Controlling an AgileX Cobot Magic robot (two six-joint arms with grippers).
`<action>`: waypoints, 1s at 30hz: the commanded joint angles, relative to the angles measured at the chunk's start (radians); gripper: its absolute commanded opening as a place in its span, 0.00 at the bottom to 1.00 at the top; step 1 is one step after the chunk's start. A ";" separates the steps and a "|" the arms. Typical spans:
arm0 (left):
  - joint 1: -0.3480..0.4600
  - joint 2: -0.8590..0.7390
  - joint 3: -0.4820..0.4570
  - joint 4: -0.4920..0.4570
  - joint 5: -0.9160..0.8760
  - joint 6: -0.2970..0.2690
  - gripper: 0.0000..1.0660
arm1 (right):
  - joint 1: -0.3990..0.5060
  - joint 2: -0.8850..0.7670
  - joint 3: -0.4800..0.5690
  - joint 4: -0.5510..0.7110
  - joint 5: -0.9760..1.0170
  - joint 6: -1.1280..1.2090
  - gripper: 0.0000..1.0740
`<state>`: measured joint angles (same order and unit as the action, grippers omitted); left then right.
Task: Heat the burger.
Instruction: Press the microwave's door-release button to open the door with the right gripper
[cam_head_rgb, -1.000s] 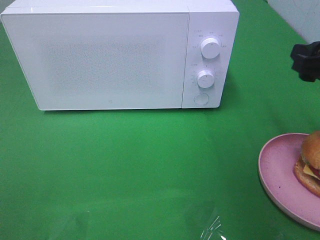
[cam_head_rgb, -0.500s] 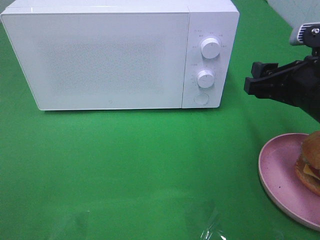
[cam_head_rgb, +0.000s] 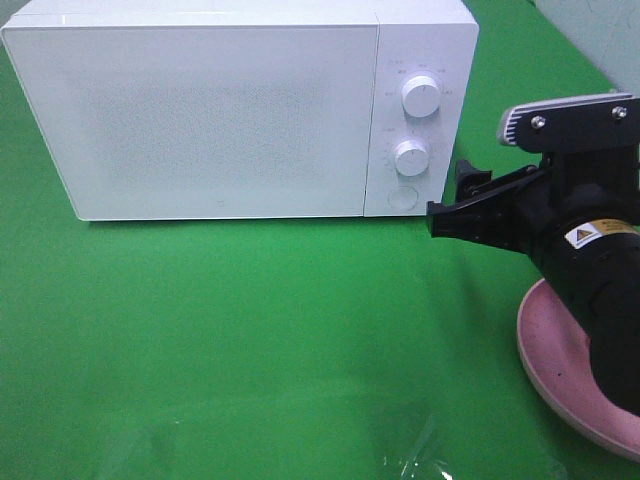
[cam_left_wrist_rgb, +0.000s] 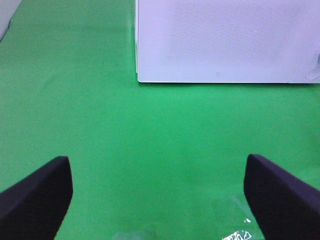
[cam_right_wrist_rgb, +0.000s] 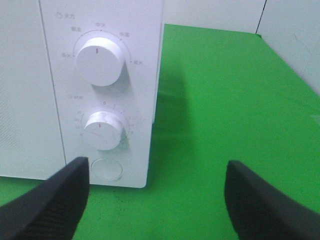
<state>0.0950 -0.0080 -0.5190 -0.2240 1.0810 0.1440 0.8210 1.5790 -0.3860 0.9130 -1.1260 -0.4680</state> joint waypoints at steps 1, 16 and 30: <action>0.003 -0.012 0.003 -0.011 -0.010 -0.004 0.80 | 0.035 0.018 0.001 0.029 -0.023 -0.010 0.68; 0.003 -0.012 0.003 -0.011 -0.010 -0.003 0.80 | 0.095 0.069 0.001 0.078 -0.011 0.210 0.68; 0.003 -0.012 0.003 -0.011 -0.010 -0.003 0.80 | 0.095 0.069 0.001 0.077 0.065 0.712 0.57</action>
<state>0.0950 -0.0080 -0.5190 -0.2240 1.0810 0.1440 0.9120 1.6480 -0.3870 0.9920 -1.0750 0.1960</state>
